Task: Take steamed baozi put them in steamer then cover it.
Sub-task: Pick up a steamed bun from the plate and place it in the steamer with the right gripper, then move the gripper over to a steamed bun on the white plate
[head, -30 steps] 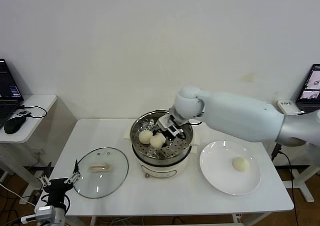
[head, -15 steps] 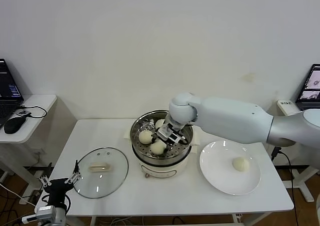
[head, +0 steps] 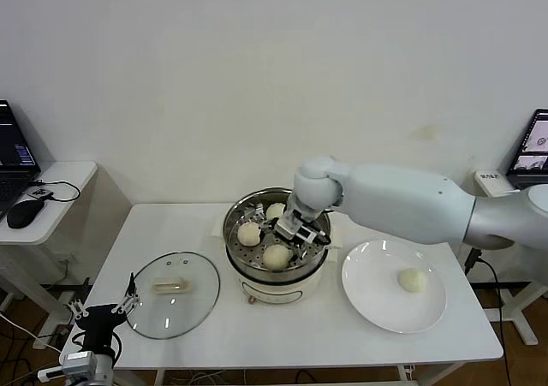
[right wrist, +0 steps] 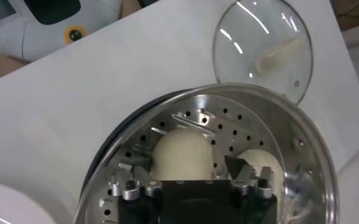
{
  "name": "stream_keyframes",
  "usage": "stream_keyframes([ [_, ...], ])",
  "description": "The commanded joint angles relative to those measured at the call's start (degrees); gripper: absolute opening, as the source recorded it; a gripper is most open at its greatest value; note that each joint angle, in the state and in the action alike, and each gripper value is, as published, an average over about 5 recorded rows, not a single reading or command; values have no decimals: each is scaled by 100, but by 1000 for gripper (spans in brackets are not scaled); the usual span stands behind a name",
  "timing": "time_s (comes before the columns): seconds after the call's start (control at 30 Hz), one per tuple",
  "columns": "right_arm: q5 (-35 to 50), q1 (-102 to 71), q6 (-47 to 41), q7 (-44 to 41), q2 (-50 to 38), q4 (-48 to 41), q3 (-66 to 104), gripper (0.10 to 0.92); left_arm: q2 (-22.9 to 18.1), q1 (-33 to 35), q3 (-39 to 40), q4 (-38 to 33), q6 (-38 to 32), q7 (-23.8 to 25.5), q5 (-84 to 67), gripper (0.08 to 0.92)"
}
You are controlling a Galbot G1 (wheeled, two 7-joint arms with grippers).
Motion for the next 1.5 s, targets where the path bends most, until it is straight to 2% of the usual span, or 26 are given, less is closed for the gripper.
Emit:
stream_keyframes([
  [0.03,504,196,-673,-158,-606,146,679,822,37,-13,-16,-12,9,7,-17,823],
  [0.33,864,214,-2620,-68,-2380,905,1038,823,129,-64,33,2,14,25,-46,823],
  [0.5,640,-273,-2571,-101,-3500,1275,1252,823,176,-93,133,3,16,29,-34,823],
  [0.7,-245,-2065,-2070,-228,-4206,1313,2437,823,218,-100,222,5,18,27,-6,823],
  [0.87,-814,-3758,-1879,-200,-4321,1027,3788,823,220,-53,250,11,19,28,50,823],
  [1.03,-1261,-4690,-1779,-111,-4095,661,4441,823,194,-46,267,34,28,28,103,823],
  [1.5,-1936,-4999,-1671,105,-3028,-451,4518,823,230,-15,200,42,43,37,123,823],
])
